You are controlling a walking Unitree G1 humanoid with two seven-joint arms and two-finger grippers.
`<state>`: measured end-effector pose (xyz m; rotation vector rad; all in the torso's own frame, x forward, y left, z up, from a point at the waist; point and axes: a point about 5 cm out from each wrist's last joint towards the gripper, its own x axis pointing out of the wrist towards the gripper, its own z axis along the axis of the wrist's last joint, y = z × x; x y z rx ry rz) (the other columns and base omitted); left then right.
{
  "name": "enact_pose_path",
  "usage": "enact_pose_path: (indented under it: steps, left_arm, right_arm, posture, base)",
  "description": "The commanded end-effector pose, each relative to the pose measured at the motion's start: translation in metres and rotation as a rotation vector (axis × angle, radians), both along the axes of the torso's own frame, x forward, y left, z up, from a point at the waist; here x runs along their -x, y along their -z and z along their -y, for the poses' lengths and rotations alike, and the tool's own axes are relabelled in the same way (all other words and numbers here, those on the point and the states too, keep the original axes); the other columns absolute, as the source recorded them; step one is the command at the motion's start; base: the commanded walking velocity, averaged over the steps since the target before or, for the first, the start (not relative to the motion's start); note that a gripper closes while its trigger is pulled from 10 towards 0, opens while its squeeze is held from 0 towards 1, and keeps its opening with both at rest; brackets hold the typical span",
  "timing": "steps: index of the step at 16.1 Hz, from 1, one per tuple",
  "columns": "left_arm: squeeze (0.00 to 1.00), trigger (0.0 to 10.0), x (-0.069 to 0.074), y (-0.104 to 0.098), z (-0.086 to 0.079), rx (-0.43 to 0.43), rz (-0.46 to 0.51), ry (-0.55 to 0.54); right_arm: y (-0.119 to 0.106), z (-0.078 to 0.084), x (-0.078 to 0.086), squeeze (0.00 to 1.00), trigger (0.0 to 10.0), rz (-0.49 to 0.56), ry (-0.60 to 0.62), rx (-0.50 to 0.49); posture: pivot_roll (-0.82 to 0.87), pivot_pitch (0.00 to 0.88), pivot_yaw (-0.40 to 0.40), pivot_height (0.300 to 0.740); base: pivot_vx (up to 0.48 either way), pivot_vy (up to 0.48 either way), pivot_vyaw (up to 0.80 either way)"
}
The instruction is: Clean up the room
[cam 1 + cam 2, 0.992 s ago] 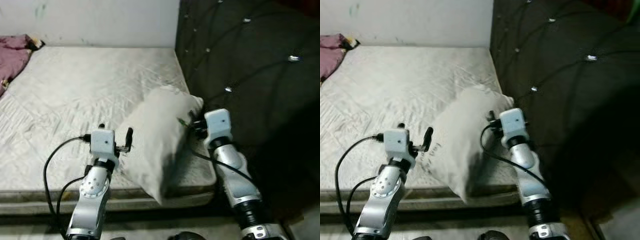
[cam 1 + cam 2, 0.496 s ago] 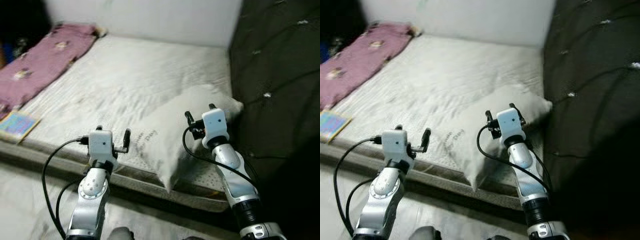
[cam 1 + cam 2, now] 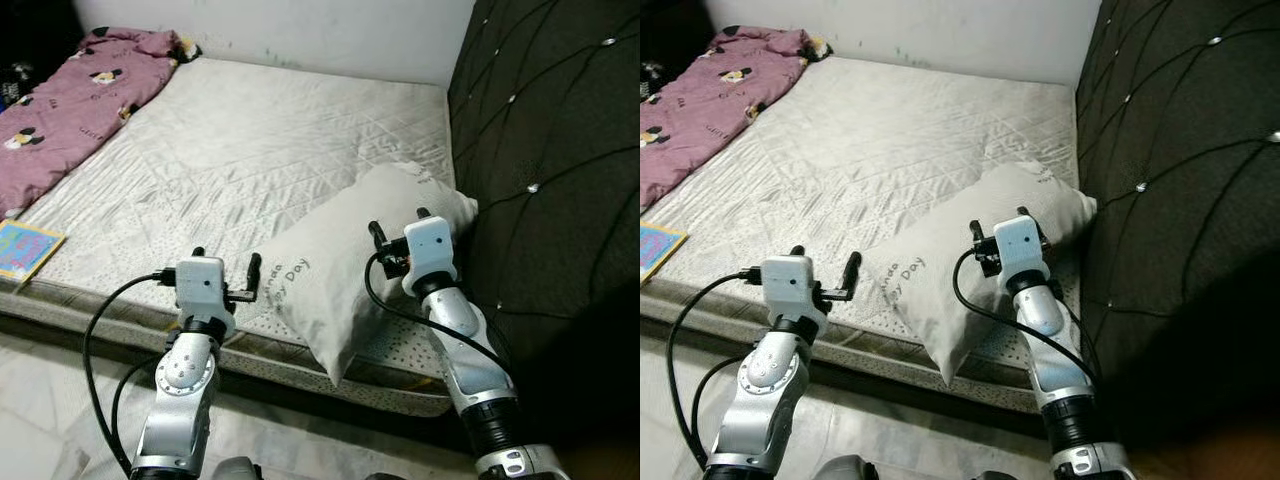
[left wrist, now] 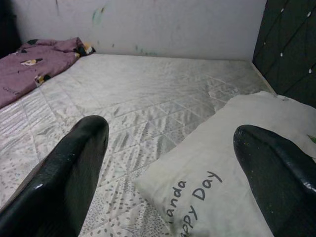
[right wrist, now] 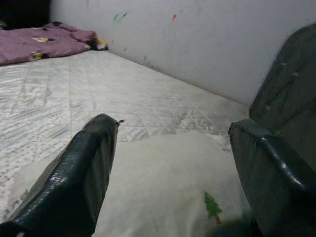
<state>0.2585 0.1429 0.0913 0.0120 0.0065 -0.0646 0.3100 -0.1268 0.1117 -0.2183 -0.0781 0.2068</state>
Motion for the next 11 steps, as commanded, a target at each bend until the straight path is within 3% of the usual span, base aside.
enact_pose_path:
  steps: [1, 9, 11]
  left_arm:
    - [0.00, 10.0, -0.0013, -0.0019, 0.0008, 0.000, 0.003, 0.006]
    - [0.00, 10.0, -0.0020, -0.0026, 0.0010, -0.001, 0.007, 0.018]
    - [0.00, 10.0, -0.0017, -0.0043, 0.0029, 0.008, 0.021, 0.038]
  right_arm:
    - [-0.0018, 0.0037, -0.0018, 0.00, 10.0, -0.001, 0.009, 0.004]
    - [-0.0025, 0.0030, -0.0022, 0.00, 10.0, 0.003, 0.008, 0.002]
    - [-0.0026, 0.0030, -0.0022, 0.00, 10.0, 0.005, 0.008, 0.003]
  posture:
    - [-0.07, 0.000, -0.006, 0.740]
    - [-0.07, 0.000, -0.003, 0.740]
    - [-0.07, 0.000, -0.003, 0.740]
  base:
    - [0.000, 0.300, -0.80]
    - [0.000, 0.045, -0.75]
    - [0.000, 0.000, 0.00]
